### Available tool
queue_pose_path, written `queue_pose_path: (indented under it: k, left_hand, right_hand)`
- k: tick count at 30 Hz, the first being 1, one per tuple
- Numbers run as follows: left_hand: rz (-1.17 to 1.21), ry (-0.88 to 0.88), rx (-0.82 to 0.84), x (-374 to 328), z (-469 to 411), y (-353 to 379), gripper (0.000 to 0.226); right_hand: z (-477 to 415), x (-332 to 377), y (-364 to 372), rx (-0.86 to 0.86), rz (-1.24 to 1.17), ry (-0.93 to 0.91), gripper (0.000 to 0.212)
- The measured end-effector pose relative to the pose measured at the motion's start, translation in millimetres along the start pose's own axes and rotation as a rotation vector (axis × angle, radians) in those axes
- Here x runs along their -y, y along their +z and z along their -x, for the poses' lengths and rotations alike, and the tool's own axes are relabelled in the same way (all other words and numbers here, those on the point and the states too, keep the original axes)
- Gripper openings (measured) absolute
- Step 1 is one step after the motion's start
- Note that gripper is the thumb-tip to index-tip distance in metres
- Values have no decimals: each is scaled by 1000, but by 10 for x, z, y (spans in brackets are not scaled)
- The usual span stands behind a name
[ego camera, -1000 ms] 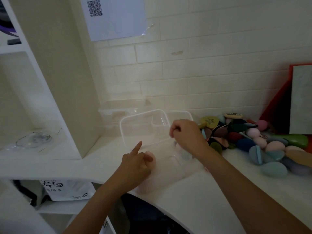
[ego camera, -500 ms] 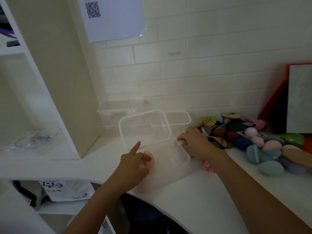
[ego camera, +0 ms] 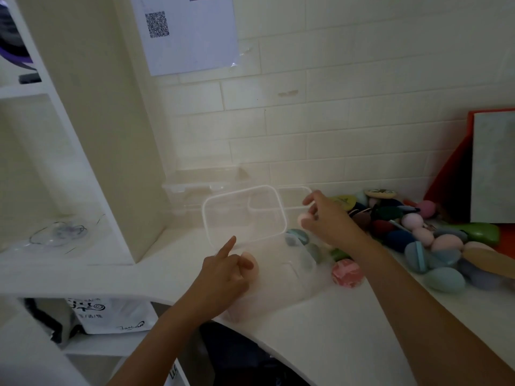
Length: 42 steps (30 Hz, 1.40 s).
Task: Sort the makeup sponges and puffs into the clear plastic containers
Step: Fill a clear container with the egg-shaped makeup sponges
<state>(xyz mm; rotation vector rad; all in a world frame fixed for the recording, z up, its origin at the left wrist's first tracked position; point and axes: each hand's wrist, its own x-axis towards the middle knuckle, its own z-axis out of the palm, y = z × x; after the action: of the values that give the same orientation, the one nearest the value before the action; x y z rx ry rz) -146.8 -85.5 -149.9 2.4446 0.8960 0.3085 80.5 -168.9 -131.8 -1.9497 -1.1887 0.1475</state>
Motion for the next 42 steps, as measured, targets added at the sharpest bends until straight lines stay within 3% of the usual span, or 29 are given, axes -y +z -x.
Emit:
queue_pose_path:
  k: [2,7,14,17,21,24,31,37,42]
  left_hand:
    - [3,6,5,11,0,15,39]
    - [-4,-1,-6,-2,-8,34,37]
    - [-12,21,-22,34,-8,54,34]
    - [-34,49,-24,47,-22,72,21]
    - [0,77,-5,108,-54,101,36]
    - [50,70,-33,174,-84,129,23]
    - [48,75,-44,129,-73,126,19]
    - [-86,82,23,134,-186,114,22]
    - [-148,48,-27,160,-272,211,23]
  right_hand:
    - [17,146,-87,-8,-39,-46,28]
    - [174,483,-107,168,-38,-170,24]
    - [277,591,114,398,-180,-154,14]
    - [370,603,233,497,-100,-143,23]
    - [468,628,377,604,99,-153,24]
    - [475,642,441,573,165,-176,22]
    - [486,626,467,558,114,-73,20]
    - [544,675,504,477,257,-128,23]
    - [520,677,507,439,300,-74,26]
